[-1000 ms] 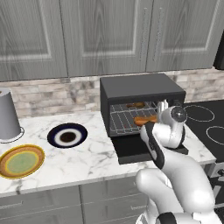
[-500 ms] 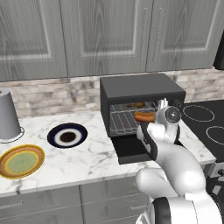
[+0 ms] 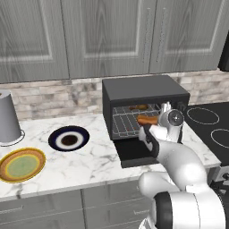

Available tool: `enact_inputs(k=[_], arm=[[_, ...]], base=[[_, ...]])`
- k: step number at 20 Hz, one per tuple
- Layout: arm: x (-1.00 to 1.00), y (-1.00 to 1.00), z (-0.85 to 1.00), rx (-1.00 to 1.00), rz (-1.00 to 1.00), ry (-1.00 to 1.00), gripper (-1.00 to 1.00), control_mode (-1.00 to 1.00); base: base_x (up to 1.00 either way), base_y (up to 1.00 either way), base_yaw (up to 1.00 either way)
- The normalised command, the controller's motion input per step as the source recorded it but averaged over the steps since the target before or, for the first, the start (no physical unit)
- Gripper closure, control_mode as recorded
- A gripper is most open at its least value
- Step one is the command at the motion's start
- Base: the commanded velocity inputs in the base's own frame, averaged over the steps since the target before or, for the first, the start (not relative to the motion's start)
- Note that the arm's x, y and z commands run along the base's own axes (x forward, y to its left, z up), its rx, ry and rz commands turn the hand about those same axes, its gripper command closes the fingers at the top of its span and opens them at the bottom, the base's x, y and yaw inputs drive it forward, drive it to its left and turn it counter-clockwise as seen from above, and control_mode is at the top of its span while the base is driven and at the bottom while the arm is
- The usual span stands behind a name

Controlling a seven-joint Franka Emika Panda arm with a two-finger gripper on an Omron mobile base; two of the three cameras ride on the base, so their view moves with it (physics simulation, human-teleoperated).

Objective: Open the toaster oven door. Place the hotdog bun on the bottom rack in the toaster oven and place the chicken drumstick on the top rack.

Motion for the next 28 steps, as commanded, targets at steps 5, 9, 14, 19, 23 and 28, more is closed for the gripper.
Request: enact_inputs(k=[5, 9, 14, 19, 23, 28], arm=[[0.0, 0.0, -0.68, -0.1, 0.01, -0.06, 1.0, -1.0], [0.01, 0.01, -0.89, -0.13, 0.04, -0.03, 1.0, -1.0], [0.01, 0.02, -0.75, -0.11, 0.03, -0.06, 1.0, -1.0], [0.15, 0.0, -0.33, -0.03, 0.0, -0.13, 1.0, -1.0], [0.1, 0.0, -0.32, 0.0, 0.0, -0.17, 1.0, -1.0], [0.22, 0.0, -0.14, 0.0, 0.0, -0.14, 1.0, -1.0]], base=[[0.0, 0.0, 0.0], [0.0, 0.0, 0.0], [0.0, 0.0, 0.0], [0.0, 0.0, 0.0], [0.0, 0.0, 0.0], [0.0, 0.0, 0.0]])
